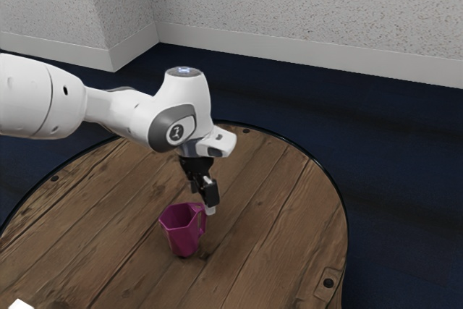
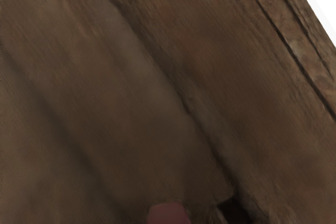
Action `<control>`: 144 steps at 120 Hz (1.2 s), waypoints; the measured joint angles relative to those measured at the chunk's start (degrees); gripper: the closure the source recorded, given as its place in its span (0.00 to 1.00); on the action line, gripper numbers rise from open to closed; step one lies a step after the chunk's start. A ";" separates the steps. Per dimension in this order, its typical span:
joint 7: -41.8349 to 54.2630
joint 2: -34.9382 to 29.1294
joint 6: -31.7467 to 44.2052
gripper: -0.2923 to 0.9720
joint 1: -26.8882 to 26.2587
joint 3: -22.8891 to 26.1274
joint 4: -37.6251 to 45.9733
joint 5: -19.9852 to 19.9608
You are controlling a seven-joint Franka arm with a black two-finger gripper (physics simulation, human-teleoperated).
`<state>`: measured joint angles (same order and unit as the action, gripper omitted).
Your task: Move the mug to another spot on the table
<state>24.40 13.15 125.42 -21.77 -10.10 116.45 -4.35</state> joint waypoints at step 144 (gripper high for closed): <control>-3.74 4.42 3.66 0.65 0.08 -0.35 1.61 1.79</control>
<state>20.67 17.58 129.07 -21.69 -10.45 118.06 -2.56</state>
